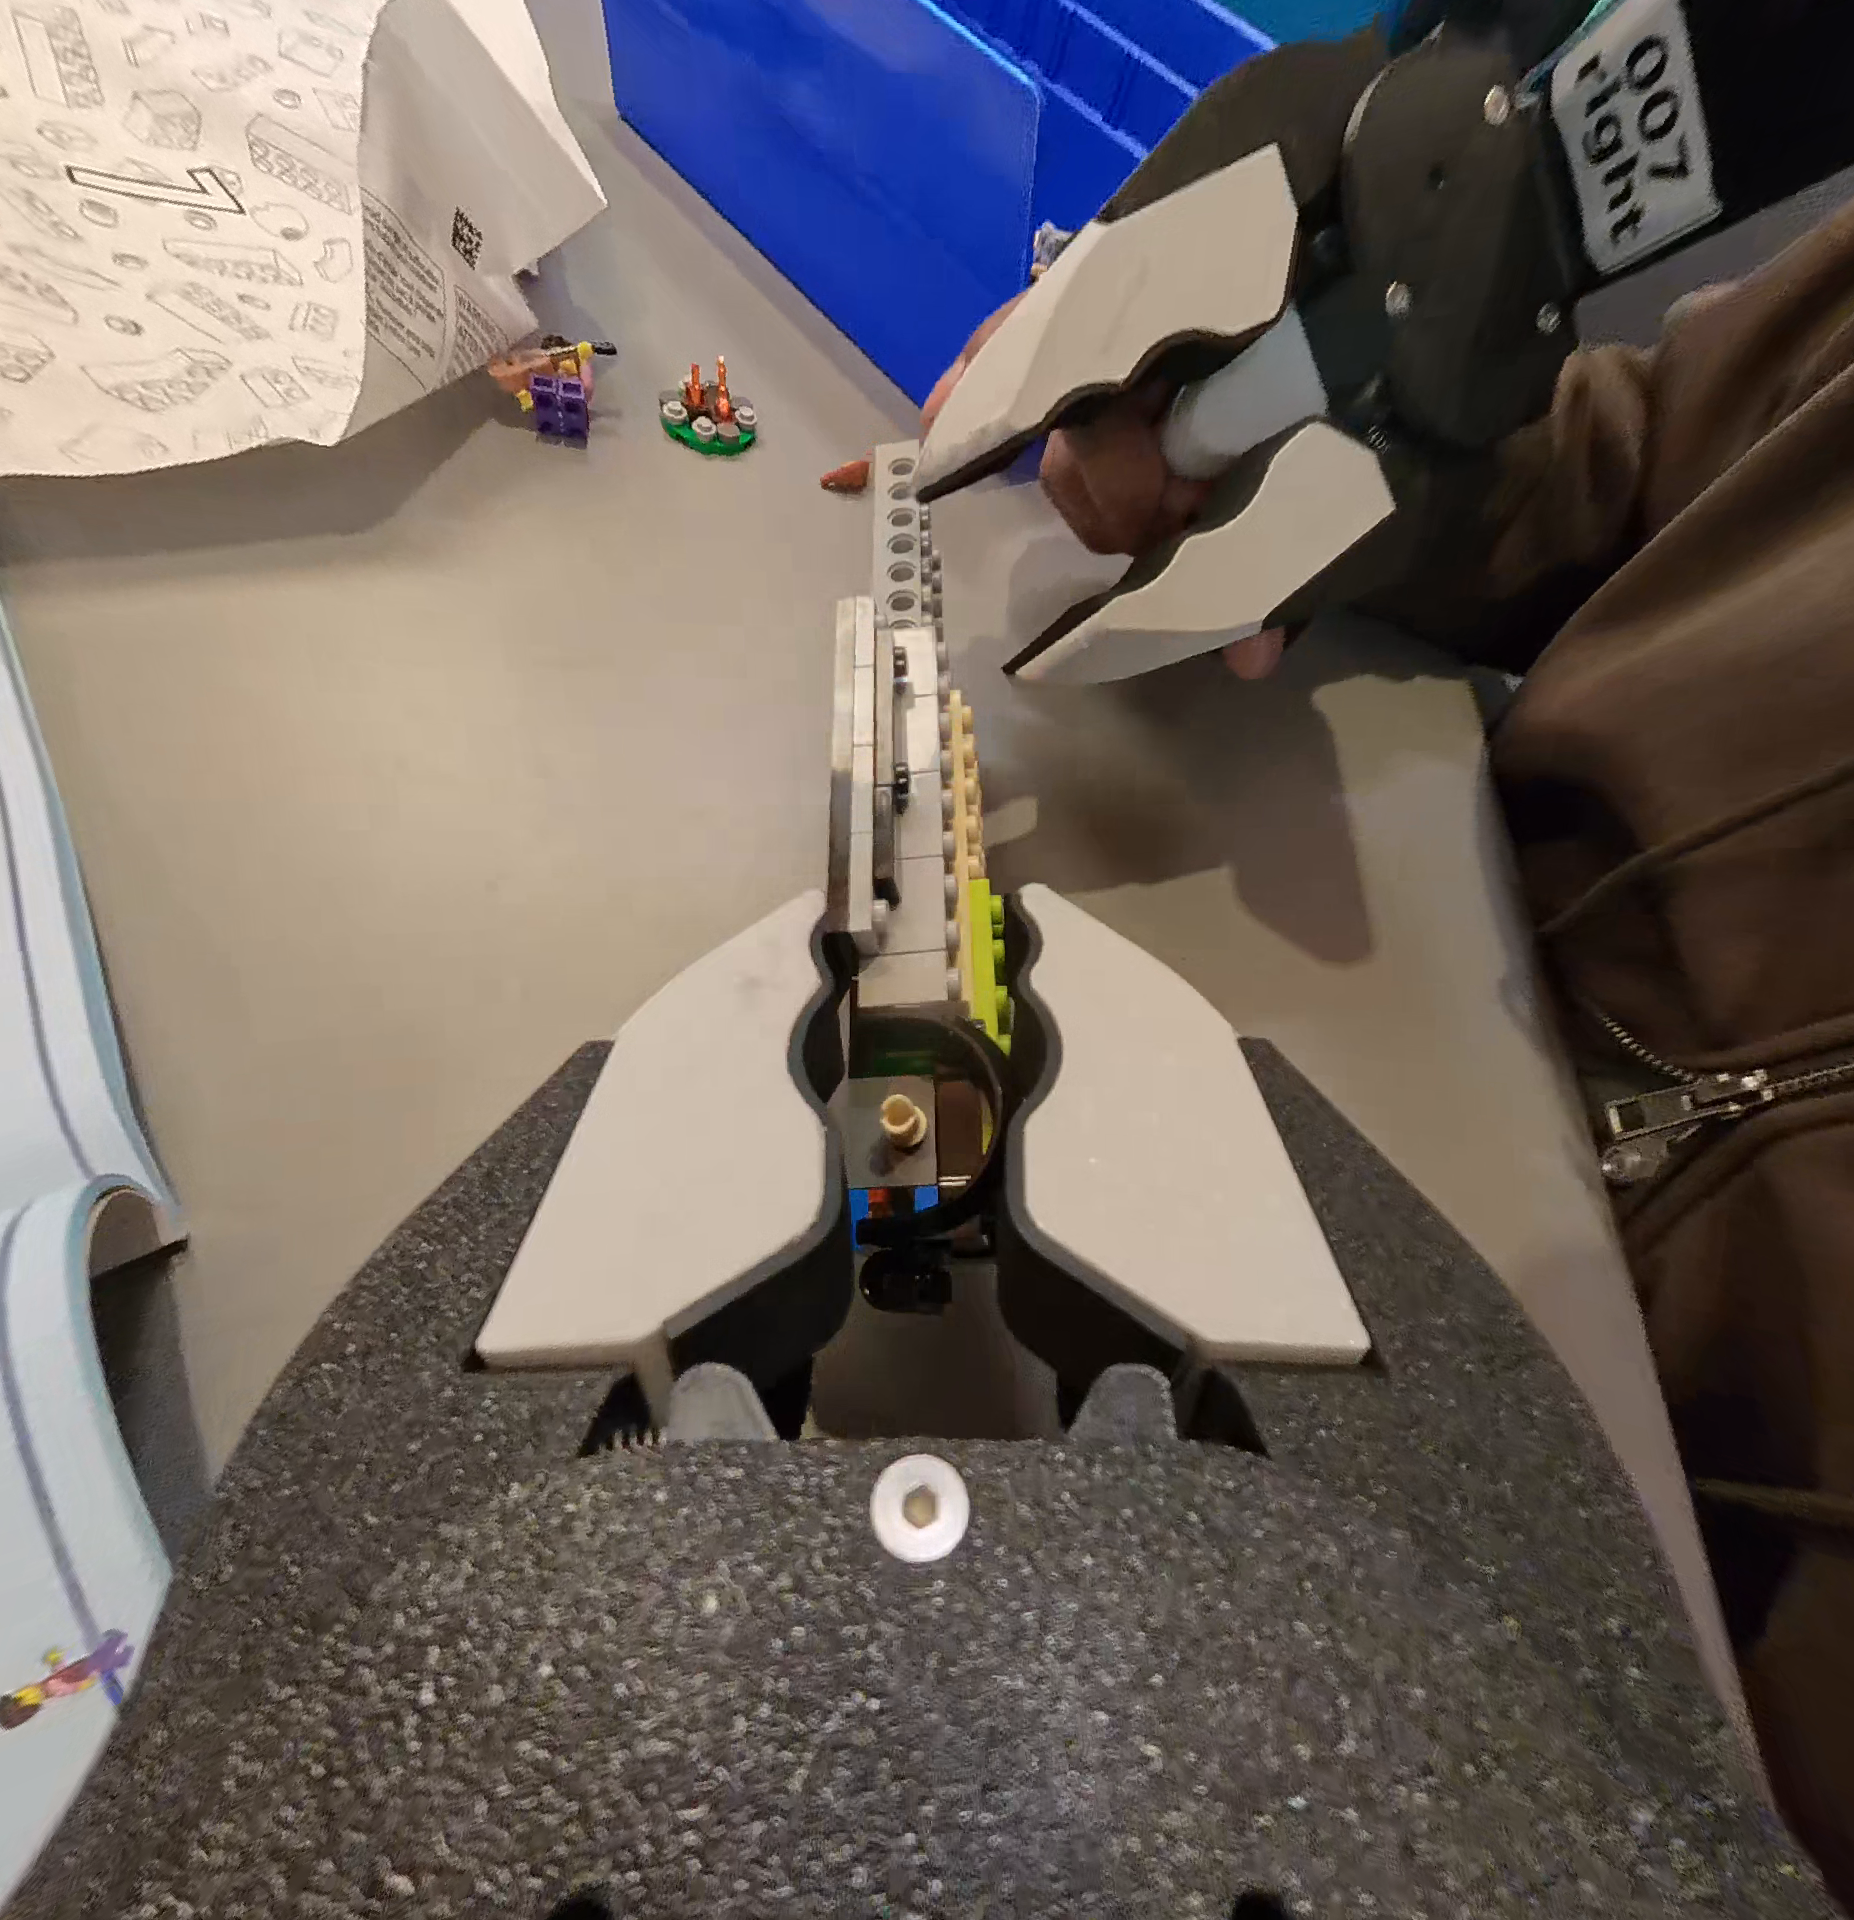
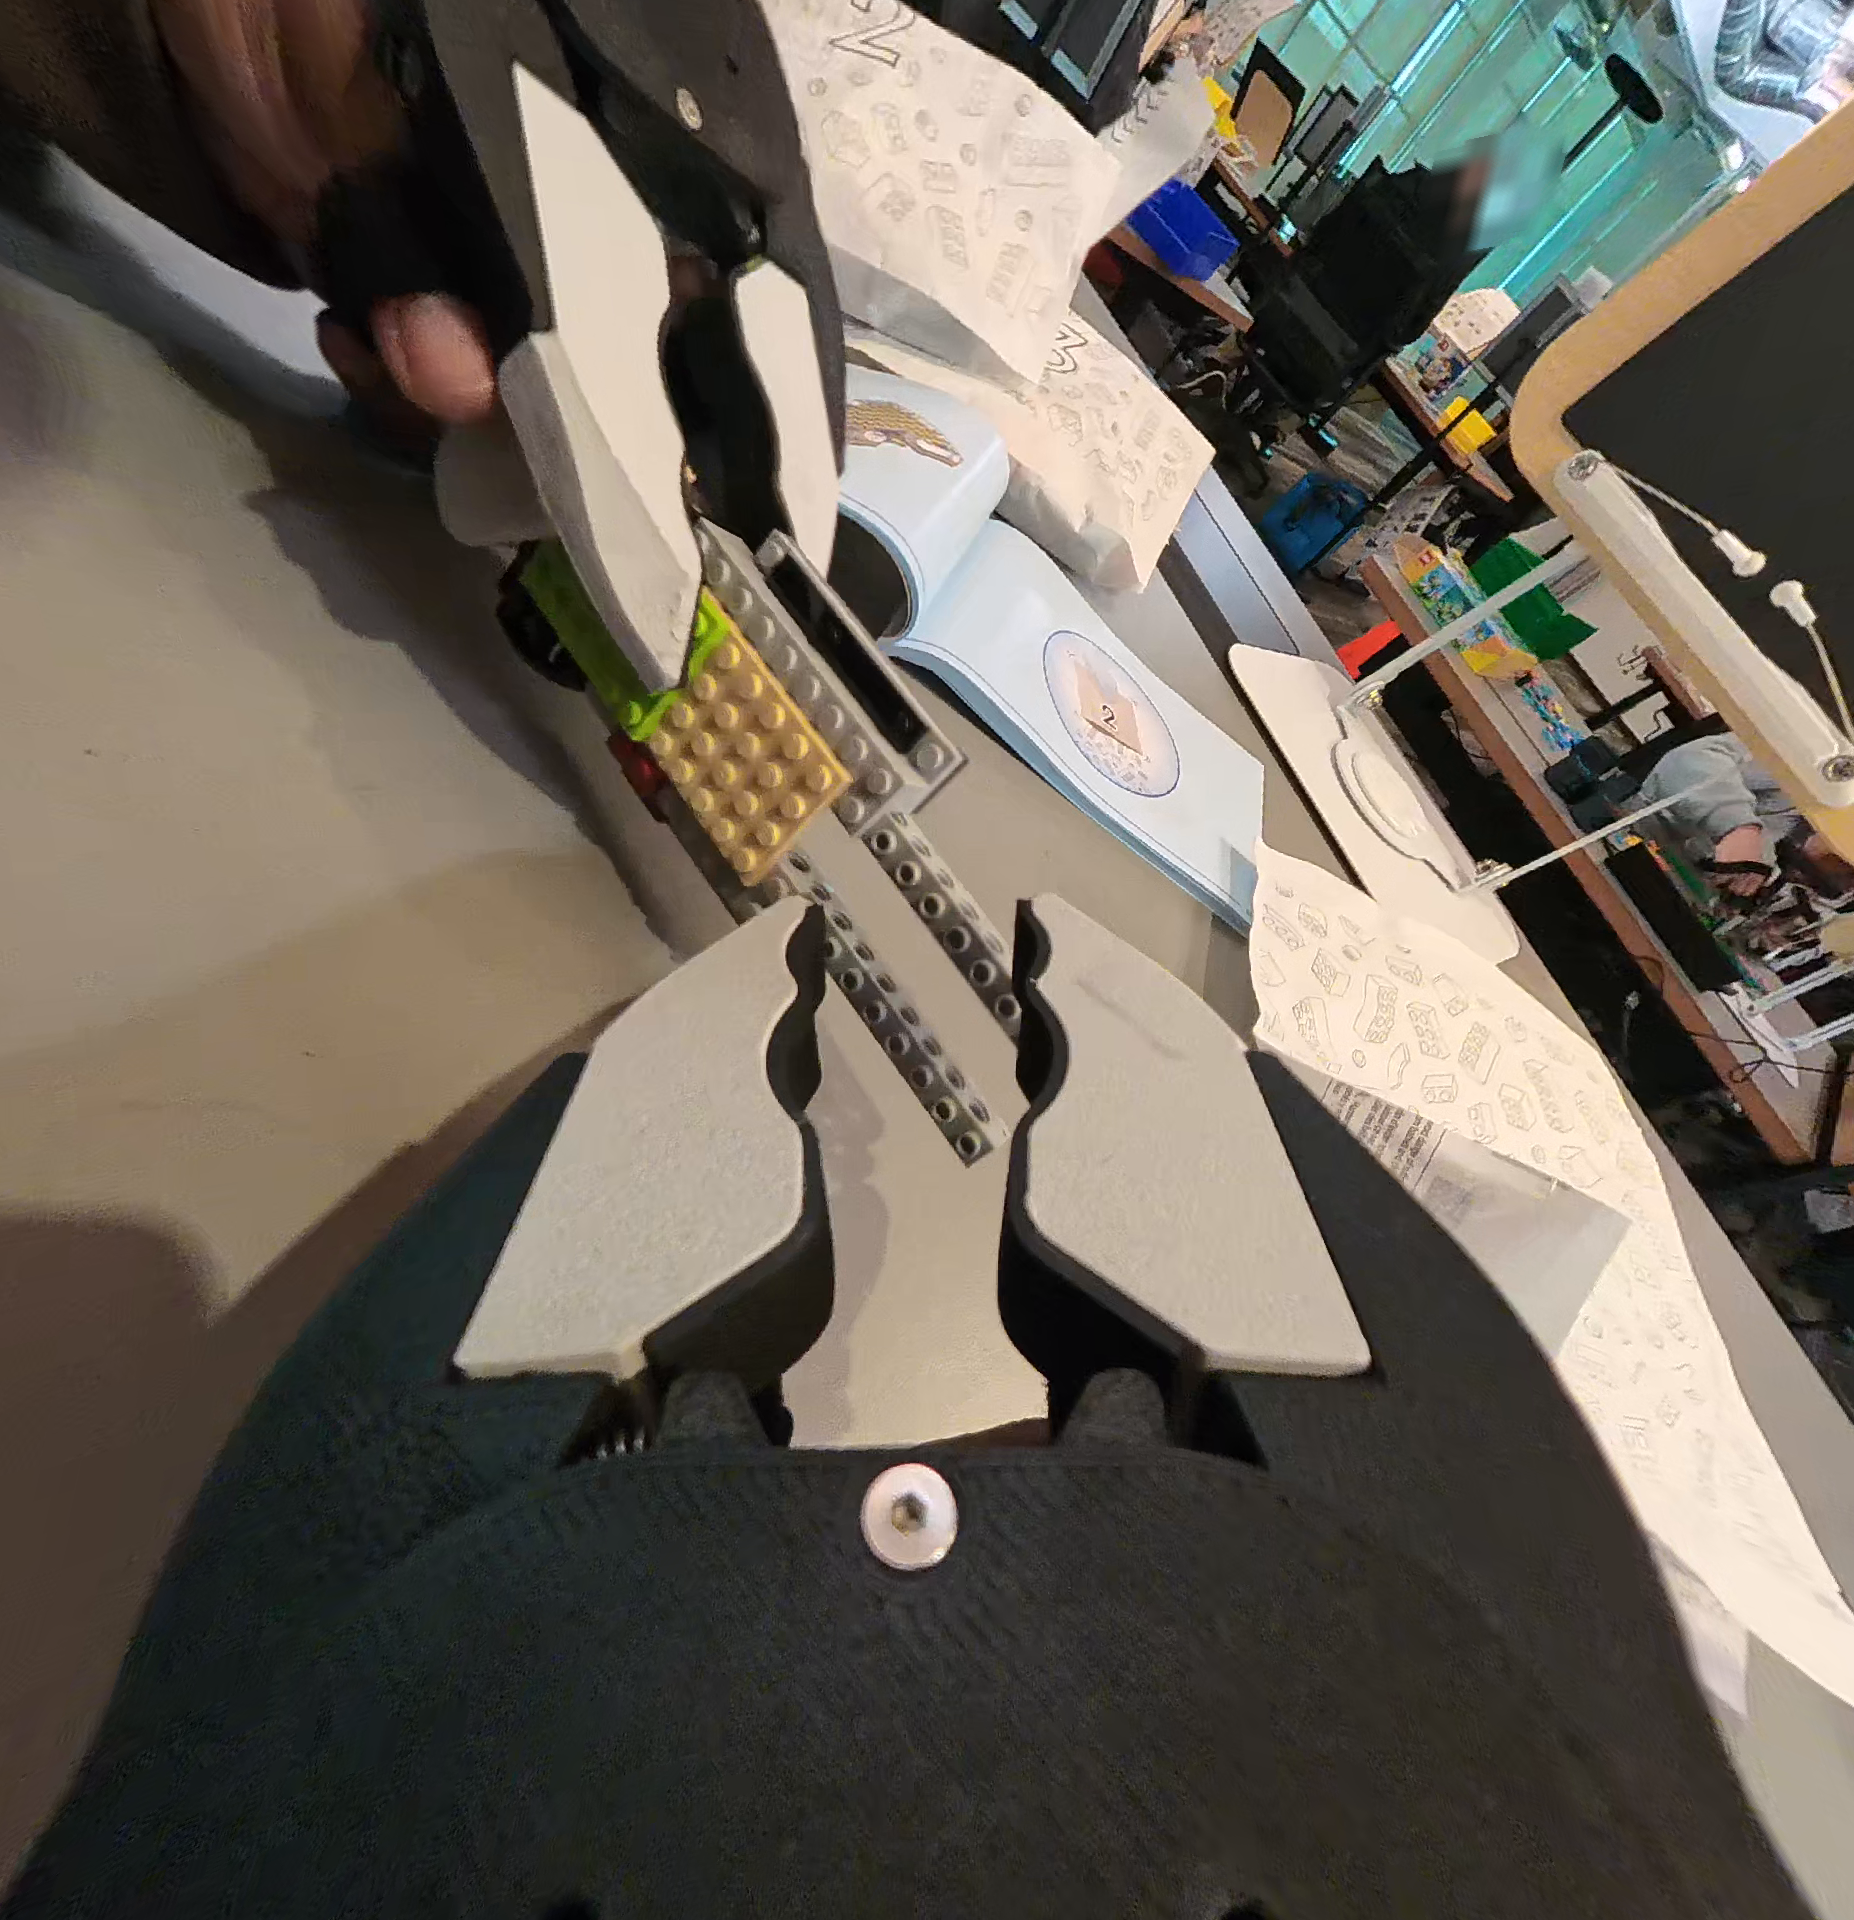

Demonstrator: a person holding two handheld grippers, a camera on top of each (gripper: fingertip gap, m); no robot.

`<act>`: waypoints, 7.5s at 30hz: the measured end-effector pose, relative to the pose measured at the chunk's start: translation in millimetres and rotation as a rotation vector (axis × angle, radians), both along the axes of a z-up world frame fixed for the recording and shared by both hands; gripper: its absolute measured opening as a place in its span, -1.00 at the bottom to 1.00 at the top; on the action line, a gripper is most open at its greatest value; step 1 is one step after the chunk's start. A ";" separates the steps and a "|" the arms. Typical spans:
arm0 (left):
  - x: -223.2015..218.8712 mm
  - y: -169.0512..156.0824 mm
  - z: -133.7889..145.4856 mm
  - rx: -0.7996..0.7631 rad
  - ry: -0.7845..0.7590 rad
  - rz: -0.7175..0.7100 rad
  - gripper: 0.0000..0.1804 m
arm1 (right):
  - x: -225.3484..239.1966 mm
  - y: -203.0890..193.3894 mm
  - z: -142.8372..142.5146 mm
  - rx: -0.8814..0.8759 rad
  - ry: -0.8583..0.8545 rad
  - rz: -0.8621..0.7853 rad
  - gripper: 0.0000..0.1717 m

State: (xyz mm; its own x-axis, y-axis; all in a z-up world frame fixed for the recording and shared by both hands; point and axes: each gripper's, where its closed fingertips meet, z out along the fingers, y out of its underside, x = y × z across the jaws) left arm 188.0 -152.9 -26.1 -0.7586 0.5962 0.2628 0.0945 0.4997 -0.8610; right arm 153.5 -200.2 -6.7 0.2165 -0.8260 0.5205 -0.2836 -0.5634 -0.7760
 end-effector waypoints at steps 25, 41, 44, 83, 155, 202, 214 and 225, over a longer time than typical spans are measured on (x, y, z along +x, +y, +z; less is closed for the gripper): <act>3.9 -5.1 8.3 0.143 0.354 0.058 -0.70 | 4.6 20.6 -12.1 -0.081 -0.038 0.068 -0.62; 6.4 -11.0 12.4 0.084 0.318 0.104 -0.70 | 20.4 24.9 -11.5 0.265 0.041 -0.056 -0.70; 5.7 -10.9 13.2 0.073 0.312 0.102 -0.71 | 21.4 24.9 -10.6 0.320 0.048 -0.060 -0.70; -3.8 -7.1 23.6 0.153 0.558 0.019 -0.69 | 17.5 33.4 3.7 0.819 0.102 0.095 -0.88; 30.4 -1.2 20.6 0.070 0.162 0.085 -0.46 | 0.5 19.2 -10.3 1.196 0.332 0.154 -0.94; -26.1 13.4 51.2 -0.043 0.496 -0.185 -0.95 | 7.5 37.0 35.8 1.441 0.155 0.391 -0.78; -35.9 22.4 42.4 -0.258 0.137 -0.261 -0.93 | 3.9 42.0 31.1 1.657 0.273 0.419 -0.78; -28.1 9.5 32.9 -0.098 0.267 -0.176 -0.82 | 4.2 36.4 15.6 1.631 0.344 0.310 -0.78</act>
State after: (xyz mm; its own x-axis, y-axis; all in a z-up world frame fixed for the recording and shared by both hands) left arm 159.9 -143.4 6.8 -0.5539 0.7441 0.3735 -0.0632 0.4097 -0.9100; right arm 157.6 -163.9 8.9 0.3746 -0.3239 -0.8688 -0.5912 0.6384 -0.4929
